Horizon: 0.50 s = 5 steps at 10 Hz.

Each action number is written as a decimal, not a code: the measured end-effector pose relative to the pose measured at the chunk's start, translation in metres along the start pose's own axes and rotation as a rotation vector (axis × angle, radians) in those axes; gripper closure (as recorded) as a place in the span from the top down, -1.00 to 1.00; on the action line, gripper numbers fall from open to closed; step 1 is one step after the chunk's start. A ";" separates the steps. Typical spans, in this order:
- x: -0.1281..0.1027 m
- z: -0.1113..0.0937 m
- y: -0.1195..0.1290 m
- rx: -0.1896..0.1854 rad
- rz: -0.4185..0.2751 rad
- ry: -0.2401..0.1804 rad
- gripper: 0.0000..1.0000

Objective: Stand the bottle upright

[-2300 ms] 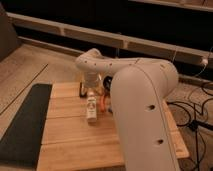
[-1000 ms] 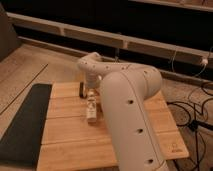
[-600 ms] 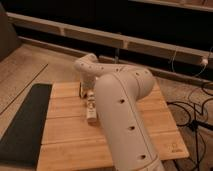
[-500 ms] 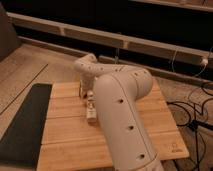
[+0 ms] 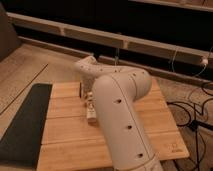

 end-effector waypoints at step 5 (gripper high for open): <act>-0.010 0.008 0.002 -0.014 -0.018 -0.005 0.18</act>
